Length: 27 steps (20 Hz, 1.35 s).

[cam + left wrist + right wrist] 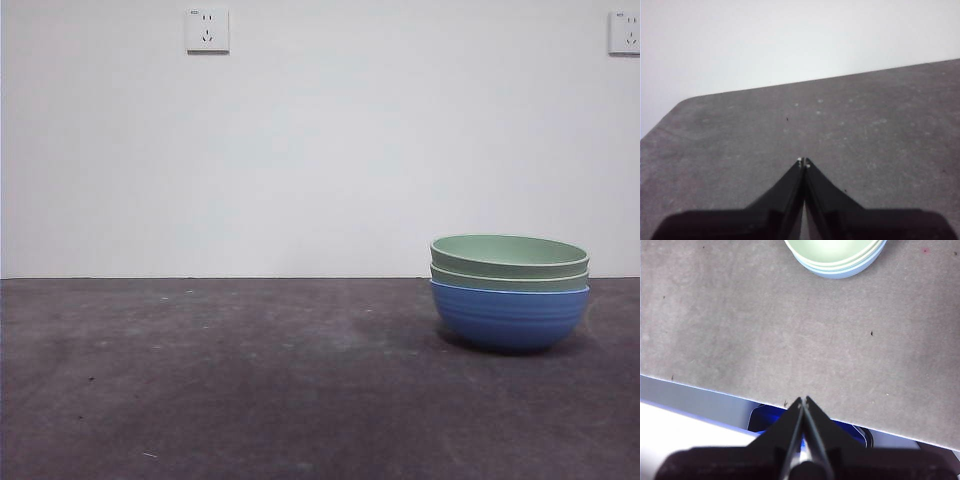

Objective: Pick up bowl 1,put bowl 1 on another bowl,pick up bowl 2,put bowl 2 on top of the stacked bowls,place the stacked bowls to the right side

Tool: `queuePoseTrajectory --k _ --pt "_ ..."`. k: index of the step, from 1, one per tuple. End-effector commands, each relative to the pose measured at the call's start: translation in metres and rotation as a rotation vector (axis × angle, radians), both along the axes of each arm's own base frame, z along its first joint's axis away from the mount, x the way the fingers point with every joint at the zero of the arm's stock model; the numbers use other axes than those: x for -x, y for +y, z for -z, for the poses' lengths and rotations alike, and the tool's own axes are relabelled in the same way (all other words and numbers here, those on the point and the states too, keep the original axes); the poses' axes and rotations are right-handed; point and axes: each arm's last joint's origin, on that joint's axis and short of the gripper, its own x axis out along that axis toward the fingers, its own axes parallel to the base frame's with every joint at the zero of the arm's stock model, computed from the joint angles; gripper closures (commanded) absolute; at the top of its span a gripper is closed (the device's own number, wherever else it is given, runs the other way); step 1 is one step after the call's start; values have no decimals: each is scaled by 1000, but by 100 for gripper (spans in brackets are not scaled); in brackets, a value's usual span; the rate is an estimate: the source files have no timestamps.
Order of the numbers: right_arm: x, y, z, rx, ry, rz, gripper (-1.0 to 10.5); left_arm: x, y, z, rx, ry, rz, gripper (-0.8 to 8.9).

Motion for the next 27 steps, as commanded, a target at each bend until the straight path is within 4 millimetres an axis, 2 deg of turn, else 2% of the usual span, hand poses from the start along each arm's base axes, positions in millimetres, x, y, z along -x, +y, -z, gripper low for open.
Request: queuePoseTrajectory --k 1,8,26,27 --pt "0 0 1 5 0 -4 943 0 0 9 12 3 -7 816" --pt "0 0 1 5 0 -4 943 1 0 25 62 116 -12 816" --pt "0 0 1 7 -1 -3 943 1 0 24 81 111 -16 816" --pt "0 -2 0 42 -44 -20 943 1 0 24 81 111 -16 816"
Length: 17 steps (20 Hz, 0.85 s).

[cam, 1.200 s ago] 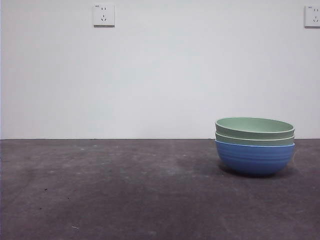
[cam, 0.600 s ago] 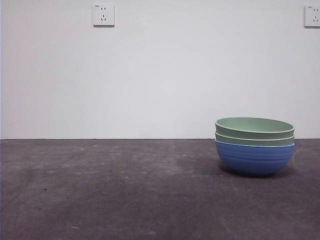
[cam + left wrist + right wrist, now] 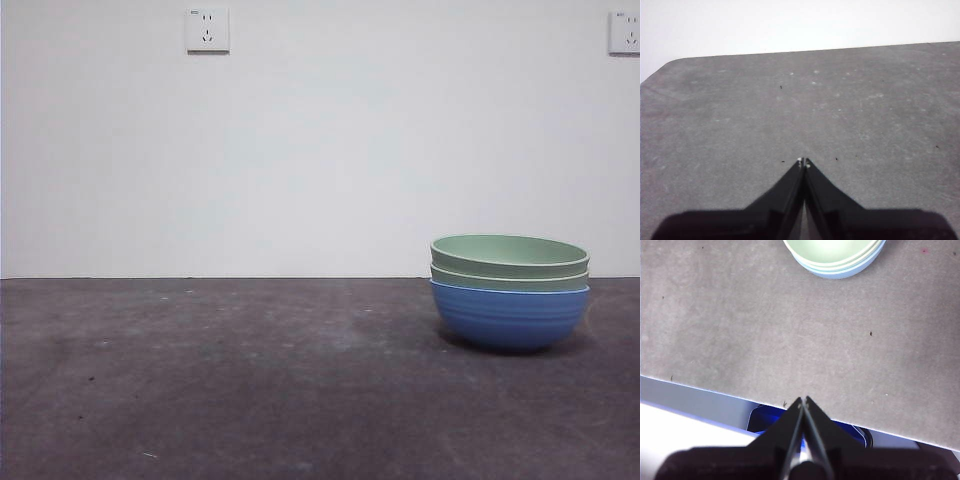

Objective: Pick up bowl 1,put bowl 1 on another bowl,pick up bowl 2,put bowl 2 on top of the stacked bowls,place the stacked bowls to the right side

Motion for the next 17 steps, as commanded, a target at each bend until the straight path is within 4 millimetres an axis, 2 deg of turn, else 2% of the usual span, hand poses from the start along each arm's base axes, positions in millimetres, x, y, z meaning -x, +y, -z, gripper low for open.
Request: queuePoseTrajectory --k 1,4,6,8,11,13,17 --pt "1 -5 -3 66 -109 3 943 0 0 5 6 13 -7 816" --pt "3 -12 -14 5 -392 79 944 0 0 5 5 13 -7 816" --pt "9 -17 -6 -39 -544 106 943 0 0 5 6 13 -7 816" --pt "10 -22 14 -38 -673 153 944 0 0 5 6 13 -7 816" --pt "7 -25 57 -54 -841 187 943 0 0 5 6 13 -7 816" --pt "6 -25 84 -55 -895 198 944 0 0 5 6 13 -7 816" --pt "5 -27 117 -32 -924 275 944 0 0 5 6 13 -7 816"
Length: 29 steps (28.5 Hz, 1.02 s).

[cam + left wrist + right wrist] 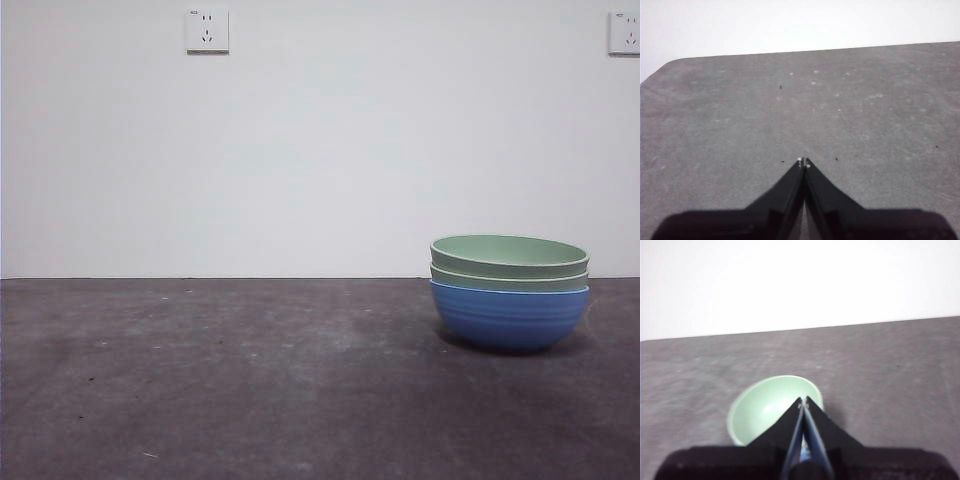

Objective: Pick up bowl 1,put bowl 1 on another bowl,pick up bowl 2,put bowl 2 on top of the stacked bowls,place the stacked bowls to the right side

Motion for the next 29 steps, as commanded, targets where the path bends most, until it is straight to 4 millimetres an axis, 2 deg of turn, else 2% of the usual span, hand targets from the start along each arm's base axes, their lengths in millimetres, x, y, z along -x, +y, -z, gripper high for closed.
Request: queuePoseTrajectory --k 1,7,12,29 --pt "-2 -1 26 -12 3 44 944 0 0 5 5 13 -7 816" --pt "-2 -2 61 -40 43 91 944 0 0 5 5 13 -7 816" --pt "-2 -2 75 -49 58 86 943 0 0 5 6 13 -7 816" --pt "-2 -2 79 -76 106 91 944 0 0 5 5 13 -7 816"
